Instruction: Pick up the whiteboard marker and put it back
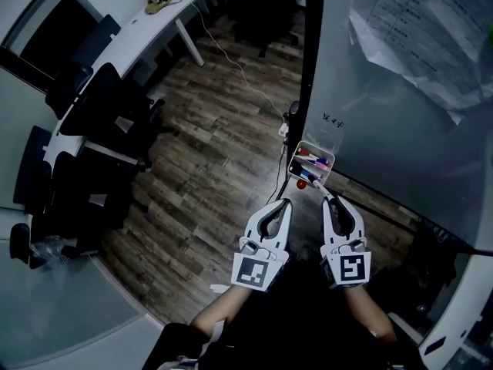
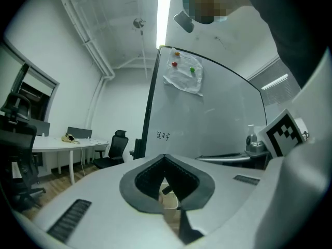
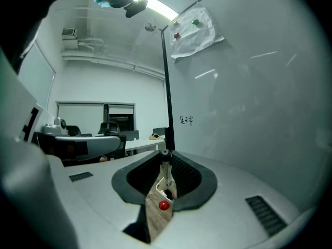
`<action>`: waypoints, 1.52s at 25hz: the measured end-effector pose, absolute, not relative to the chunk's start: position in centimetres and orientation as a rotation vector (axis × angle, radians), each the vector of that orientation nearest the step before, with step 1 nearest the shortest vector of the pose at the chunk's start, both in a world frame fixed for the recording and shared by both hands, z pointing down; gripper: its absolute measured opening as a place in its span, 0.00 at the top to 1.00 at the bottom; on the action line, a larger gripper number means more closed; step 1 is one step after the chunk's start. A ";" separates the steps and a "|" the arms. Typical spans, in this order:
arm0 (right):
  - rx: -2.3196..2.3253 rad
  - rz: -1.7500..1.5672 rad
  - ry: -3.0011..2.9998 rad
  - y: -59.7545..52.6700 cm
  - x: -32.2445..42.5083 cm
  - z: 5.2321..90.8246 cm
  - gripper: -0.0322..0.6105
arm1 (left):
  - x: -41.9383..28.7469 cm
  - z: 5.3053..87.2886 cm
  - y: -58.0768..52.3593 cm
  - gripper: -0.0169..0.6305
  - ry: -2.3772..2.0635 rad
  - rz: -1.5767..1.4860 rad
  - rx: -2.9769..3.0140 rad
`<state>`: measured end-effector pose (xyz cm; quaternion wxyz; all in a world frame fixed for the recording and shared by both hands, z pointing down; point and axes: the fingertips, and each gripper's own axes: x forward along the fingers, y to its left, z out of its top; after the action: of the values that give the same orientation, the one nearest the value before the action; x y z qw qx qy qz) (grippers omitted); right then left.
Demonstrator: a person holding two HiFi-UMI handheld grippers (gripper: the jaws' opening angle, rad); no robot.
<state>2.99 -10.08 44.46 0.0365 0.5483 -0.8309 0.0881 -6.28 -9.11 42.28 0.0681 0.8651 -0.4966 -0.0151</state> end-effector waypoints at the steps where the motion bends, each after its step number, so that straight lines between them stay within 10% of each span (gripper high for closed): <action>1: 1.684 0.272 -2.532 -10.5 2.7 44.7 0.83 | -6.7 42.2 -9.6 0.96 -1.482 -0.049 2.611; 38: 1.699 0.444 -2.373 -19.3 0.4 50.7 0.83 | -7.6 44.6 -19.5 0.96 -1.321 -0.085 2.608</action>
<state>0.36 -19.29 50.68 0.0947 0.5729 -0.8003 0.1498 -7.63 -19.49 44.62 0.1083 0.8864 -0.4490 -0.0290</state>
